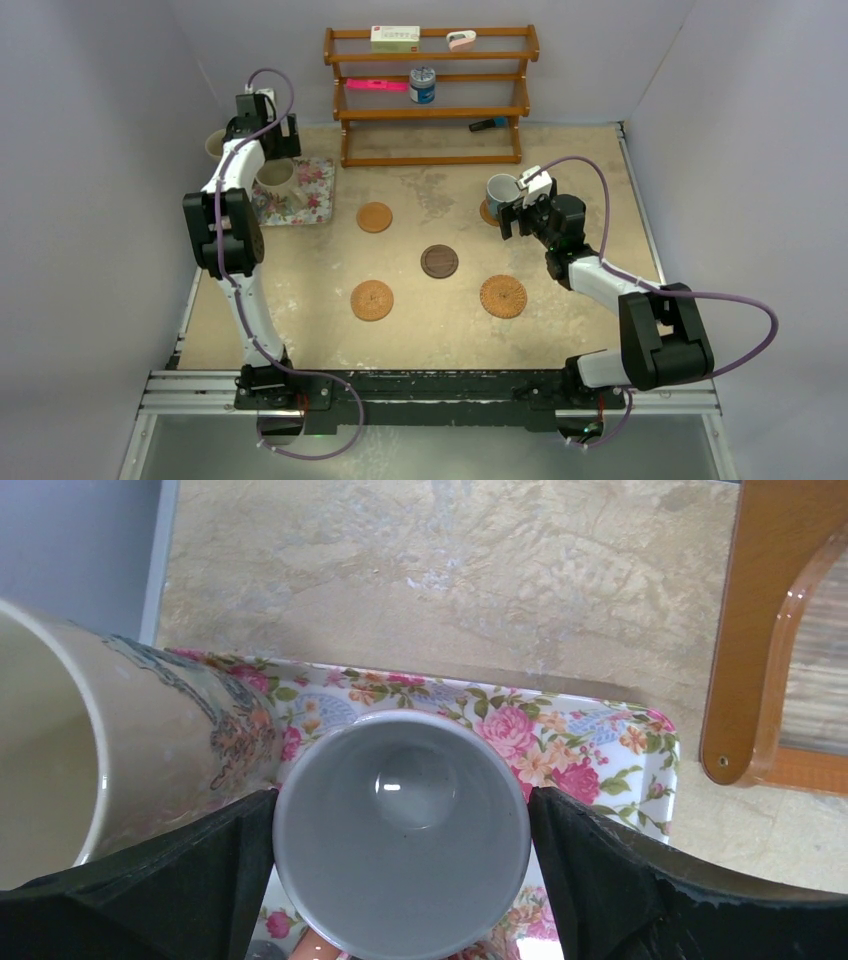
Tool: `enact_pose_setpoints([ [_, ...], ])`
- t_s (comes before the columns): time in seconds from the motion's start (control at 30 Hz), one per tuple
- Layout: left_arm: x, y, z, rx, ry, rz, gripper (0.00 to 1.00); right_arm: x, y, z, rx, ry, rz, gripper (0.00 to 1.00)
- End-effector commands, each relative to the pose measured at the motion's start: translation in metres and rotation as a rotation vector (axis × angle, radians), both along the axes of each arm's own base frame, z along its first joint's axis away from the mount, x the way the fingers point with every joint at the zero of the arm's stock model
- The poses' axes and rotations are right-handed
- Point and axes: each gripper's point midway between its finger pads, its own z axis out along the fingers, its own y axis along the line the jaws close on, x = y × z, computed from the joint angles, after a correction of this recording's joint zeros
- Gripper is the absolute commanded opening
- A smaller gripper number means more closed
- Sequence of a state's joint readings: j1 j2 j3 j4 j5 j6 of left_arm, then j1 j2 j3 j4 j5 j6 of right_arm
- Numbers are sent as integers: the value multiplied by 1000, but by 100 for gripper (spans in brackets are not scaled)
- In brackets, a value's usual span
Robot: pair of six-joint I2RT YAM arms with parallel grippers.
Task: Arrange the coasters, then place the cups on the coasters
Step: Move the cup to the tray.
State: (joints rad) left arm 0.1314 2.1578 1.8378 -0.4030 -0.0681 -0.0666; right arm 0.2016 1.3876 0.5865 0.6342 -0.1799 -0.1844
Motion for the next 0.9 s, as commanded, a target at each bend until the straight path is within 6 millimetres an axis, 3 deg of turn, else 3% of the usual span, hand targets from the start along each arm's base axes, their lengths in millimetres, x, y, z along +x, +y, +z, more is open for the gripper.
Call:
enact_pose_setpoints([
  [0.0, -8, -17, -3, -54, 13, -73, 98, 7, 4, 15, 4, -48, 25, 95],
  [0.87, -7, -76, 30, -94, -66, -281, 97, 7, 4, 15, 3, -49, 21, 95],
])
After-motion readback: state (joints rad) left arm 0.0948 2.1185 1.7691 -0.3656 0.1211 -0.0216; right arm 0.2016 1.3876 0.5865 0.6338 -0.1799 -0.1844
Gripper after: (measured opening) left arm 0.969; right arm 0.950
